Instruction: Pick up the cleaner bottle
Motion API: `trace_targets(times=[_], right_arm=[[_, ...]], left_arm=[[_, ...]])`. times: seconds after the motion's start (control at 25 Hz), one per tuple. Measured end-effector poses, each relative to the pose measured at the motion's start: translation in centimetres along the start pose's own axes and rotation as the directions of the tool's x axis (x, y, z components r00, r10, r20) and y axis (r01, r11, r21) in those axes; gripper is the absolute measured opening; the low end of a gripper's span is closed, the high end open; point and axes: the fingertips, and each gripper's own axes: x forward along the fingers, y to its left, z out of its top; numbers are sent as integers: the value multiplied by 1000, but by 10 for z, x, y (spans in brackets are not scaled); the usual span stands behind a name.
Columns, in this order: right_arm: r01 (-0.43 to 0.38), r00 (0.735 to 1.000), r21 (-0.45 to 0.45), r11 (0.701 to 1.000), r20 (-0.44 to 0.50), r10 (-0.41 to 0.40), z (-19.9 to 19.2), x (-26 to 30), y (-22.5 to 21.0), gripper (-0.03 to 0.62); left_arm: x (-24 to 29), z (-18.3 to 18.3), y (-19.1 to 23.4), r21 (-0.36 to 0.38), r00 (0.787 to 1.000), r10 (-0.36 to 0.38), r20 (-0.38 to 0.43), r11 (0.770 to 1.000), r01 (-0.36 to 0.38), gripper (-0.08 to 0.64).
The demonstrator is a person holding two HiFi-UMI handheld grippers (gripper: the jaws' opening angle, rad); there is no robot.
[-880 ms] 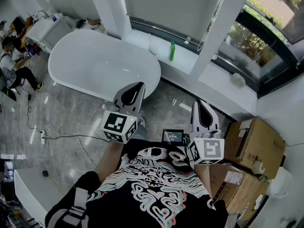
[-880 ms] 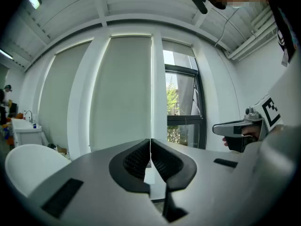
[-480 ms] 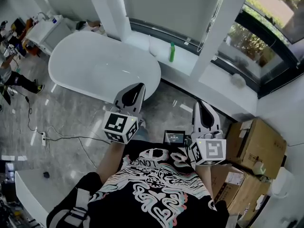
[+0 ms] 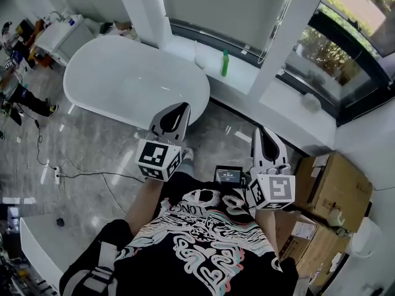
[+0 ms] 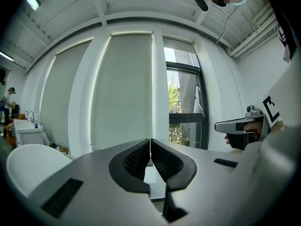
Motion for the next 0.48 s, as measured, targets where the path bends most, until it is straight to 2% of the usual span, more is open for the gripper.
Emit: trace_targets(times=[0.24, 0.48], right_arm=[[22, 1000, -8, 1000, -11, -23, -6, 2, -14, 28], [52, 999, -15, 999, -15, -52, -8, 19, -31, 28]], left_arm=[[22, -6, -12, 41, 998, -53, -23, 998, 53, 18], [64, -12, 2, 54, 997, -78, -29, 995, 79, 20]])
